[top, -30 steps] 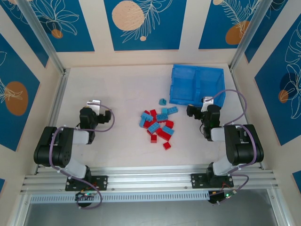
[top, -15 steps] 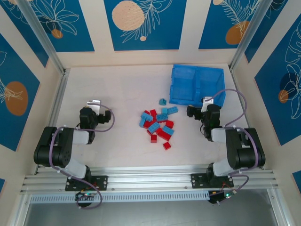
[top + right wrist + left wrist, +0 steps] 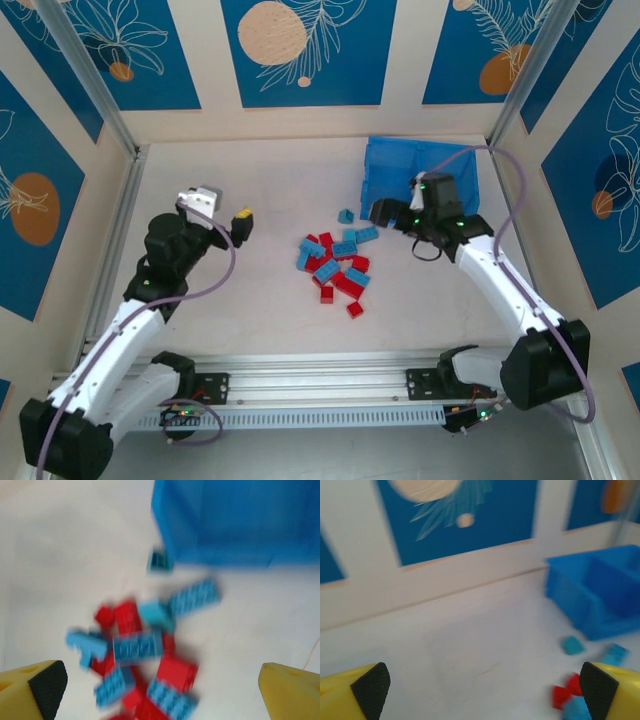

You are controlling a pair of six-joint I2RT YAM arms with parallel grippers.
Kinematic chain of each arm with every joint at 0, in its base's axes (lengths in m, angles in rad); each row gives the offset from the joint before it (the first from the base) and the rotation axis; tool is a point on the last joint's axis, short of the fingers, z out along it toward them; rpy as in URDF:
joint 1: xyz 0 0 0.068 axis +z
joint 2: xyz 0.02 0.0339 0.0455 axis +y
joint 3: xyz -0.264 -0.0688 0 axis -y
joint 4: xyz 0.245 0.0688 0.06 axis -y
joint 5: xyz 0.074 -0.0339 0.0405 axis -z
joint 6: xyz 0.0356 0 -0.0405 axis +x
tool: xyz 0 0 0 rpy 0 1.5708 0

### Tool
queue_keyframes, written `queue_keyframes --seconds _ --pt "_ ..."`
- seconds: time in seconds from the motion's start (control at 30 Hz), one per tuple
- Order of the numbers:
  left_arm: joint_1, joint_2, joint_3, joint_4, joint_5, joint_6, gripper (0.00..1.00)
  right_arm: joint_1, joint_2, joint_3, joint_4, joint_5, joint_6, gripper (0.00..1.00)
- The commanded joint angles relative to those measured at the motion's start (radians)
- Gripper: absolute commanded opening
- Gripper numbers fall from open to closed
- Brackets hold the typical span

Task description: Sort the legos into containers by color

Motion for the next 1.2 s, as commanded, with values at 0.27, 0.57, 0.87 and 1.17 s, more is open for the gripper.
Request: queue_keyframes --seconds 0.27,0.57,0.87,1.17 --pt "-0.154 -0.044 0.024 -0.431 0.407 0.495 1.0 0.265 0.252 0.1 -0.103 0.152 0.067 1.0" --pt "-0.154 -0.092 -0.046 -0.41 0.421 0.523 1.0 0.306 0.484 0.218 -0.083 0.252 -0.085 0.99" --pt "-0.154 -0.098 -0.067 -0.429 0.406 0.556 1.0 0.302 0.628 0.315 -0.077 0.201 -0.143 0.81" --pt "-0.154 -0.107 -0.076 -0.425 0.407 0.557 1.0 0.315 0.588 0.329 -0.098 0.271 -0.129 0.56"
